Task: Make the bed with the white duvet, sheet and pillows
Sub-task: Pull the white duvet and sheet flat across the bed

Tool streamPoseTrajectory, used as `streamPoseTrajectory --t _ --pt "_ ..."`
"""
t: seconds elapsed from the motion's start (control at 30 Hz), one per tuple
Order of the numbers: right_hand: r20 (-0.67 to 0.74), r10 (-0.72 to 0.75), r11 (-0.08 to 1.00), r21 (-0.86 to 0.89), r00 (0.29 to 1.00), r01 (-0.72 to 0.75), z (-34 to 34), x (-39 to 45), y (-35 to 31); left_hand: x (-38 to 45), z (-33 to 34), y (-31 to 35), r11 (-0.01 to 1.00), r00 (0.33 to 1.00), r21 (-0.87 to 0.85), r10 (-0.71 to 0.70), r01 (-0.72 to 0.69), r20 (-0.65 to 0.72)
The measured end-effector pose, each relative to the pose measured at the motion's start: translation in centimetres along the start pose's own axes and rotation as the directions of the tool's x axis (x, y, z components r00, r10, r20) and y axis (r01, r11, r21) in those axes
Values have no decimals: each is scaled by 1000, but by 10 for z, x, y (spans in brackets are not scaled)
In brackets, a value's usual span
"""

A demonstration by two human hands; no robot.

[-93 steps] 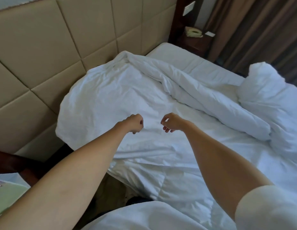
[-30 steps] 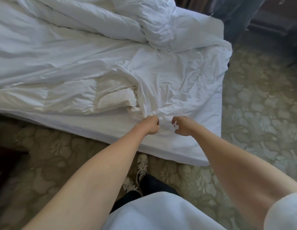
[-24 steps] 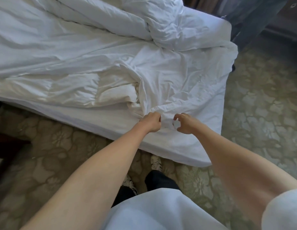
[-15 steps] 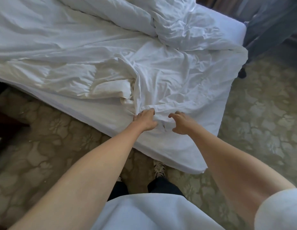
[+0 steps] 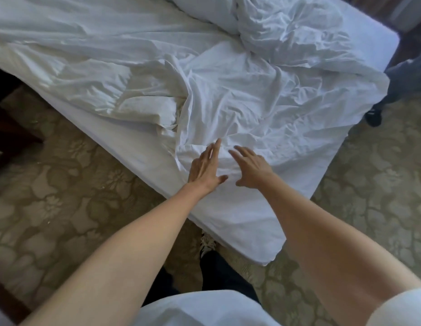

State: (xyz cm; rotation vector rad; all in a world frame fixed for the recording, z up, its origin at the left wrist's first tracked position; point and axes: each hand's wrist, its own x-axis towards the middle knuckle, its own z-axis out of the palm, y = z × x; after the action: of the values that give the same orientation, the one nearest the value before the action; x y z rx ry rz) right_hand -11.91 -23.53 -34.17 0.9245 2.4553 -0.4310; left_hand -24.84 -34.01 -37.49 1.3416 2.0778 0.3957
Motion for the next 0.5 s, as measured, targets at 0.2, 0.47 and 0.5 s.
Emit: streamPoseTrajectory --t 0.2,0.47,0.5 --pt "65 -67 992 -99 996 74 27 46 9 26 43 -24 995 992 -16 -101 102 72" --pt "226 6 1000 -25 974 0 65 58 22 32 84 -47 976 936 -58 -184 211 298" --pt "228 9 1000 -31 974 -2 68 56 24 30 87 -45 980 936 -45 -172 195 307"
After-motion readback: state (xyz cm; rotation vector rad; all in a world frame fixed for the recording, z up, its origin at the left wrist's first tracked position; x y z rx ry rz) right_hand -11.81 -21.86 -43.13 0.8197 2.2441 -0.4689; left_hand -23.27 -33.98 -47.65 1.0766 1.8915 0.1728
